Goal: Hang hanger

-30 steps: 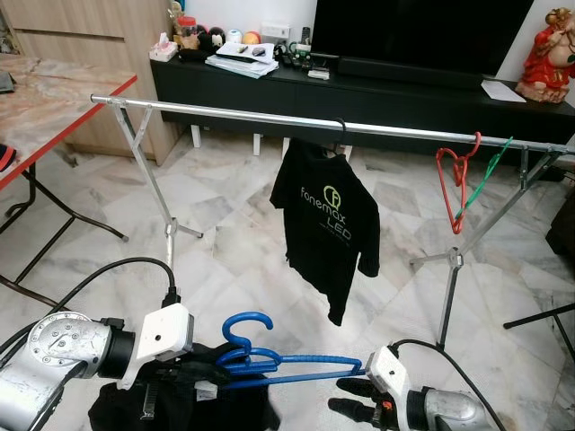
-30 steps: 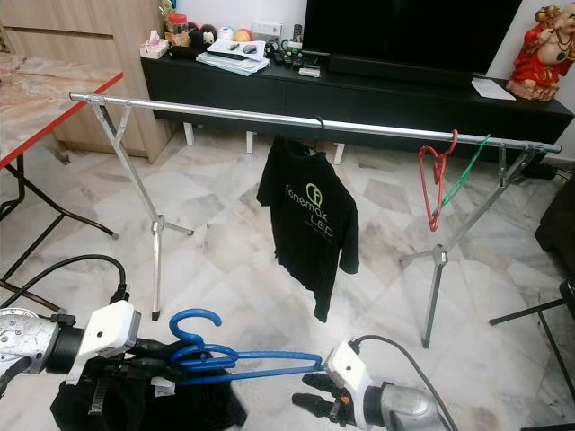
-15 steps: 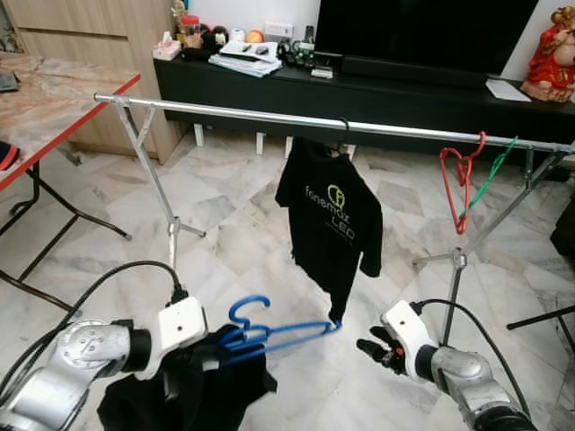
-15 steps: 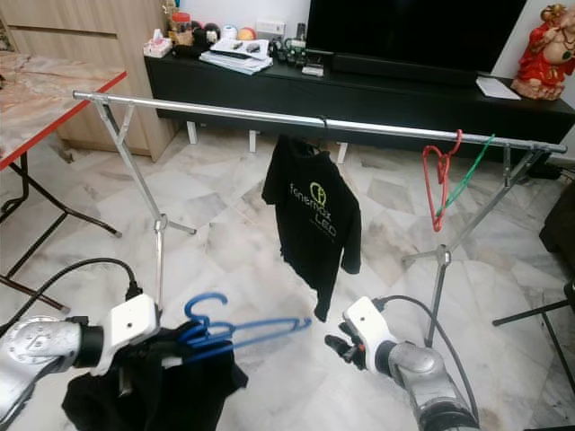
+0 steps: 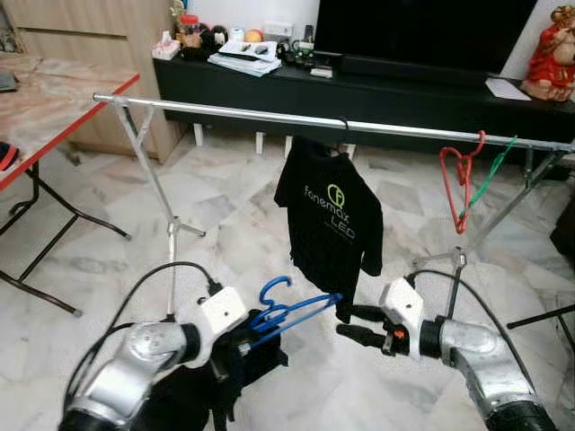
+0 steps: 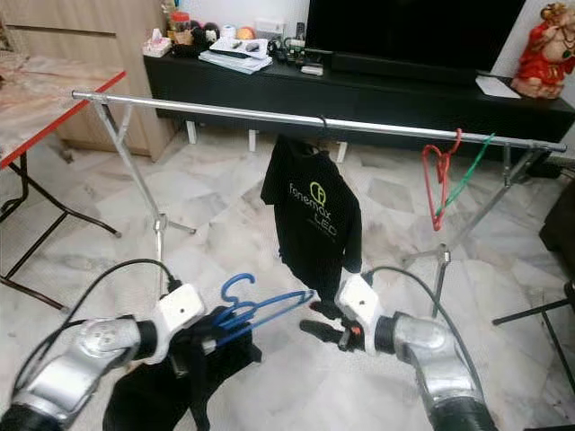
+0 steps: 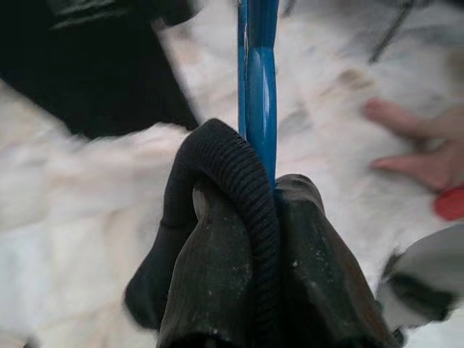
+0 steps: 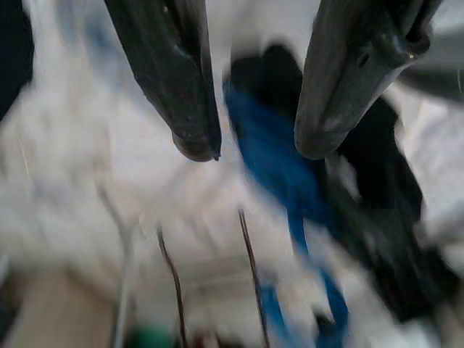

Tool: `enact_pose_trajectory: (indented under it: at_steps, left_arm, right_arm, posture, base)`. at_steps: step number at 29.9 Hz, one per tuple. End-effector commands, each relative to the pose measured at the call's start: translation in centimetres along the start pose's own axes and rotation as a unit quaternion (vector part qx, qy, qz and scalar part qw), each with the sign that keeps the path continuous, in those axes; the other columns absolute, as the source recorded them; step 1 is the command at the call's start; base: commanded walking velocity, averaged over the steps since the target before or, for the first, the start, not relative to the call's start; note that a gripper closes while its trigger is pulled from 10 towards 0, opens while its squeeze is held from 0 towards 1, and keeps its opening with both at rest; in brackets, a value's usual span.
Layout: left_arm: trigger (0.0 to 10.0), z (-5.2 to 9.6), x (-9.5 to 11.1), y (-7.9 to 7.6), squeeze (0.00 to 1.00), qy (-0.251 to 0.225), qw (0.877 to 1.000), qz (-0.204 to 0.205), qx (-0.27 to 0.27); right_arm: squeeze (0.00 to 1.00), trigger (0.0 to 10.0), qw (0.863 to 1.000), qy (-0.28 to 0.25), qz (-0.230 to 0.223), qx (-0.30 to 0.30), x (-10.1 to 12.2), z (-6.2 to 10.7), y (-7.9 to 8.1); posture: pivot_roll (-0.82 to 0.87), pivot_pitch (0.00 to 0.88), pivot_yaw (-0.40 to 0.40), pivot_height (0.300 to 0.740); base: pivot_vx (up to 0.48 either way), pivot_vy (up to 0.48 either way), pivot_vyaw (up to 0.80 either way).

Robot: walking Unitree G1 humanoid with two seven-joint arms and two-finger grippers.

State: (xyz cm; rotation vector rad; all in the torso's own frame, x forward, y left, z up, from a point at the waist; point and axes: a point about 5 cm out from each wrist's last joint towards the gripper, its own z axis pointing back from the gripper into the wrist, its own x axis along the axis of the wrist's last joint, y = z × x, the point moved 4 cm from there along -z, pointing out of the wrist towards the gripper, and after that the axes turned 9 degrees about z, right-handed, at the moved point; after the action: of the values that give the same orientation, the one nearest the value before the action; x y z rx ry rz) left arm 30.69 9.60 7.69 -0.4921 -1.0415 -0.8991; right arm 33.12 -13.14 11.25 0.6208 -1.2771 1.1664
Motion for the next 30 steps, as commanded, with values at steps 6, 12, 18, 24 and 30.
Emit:
enact_pose_trajectory:
  at_steps: [6,12,18,24,30]
  left_arm:
    - [10.0,-0.7,-0.1,-1.9,0.0,0.057,0.994,-0.06,-0.075]
    - [10.0,-0.1,-0.8,-2.6,0.0,0.089,0.985,-0.085,-0.118]
    - [10.0,0.4,-0.7,-2.3,0.0,0.104,0.982,-0.094,-0.129]
    - [10.0,0.4,1.1,-3.2,0.0,0.086,0.977,-0.093,-0.172]
    - [10.0,0.0,2.6,-3.1,0.0,0.071,0.976,-0.094,-0.183]
  right_arm:
    - [0.0,10.0,0.991,0.084,0.064,0.087,-1.3,0.6,0.9]
    - [0.0,10.0,0.986,0.108,0.046,0.117,-2.2,0.8,1.3]
    - [0.0,10.0,0.983,0.131,0.039,0.121,-3.6,0.7,1.3]
    - [0.0,10.0,0.981,0.137,0.04,0.13,-4.6,0.0,2.1]
    - [0.0,10.0,0.98,0.133,0.055,0.139,-4.8,-0.9,2.6]
  posture:
    - [0.06,0.08,-0.067,0.74]
    - [0.06,0.075,-0.059,0.74]
    - [0.07,0.074,-0.051,0.74]
    - [0.08,0.066,-0.046,0.74]
    - [0.08,0.074,-0.043,0.74]
  base:
    - [0.0,0.0,0.0]
    - [0.0,0.0,0.0]
    - [0.0,0.0,0.0]
    - [0.0,0.0,0.0]
    - [0.0,0.0,0.0]
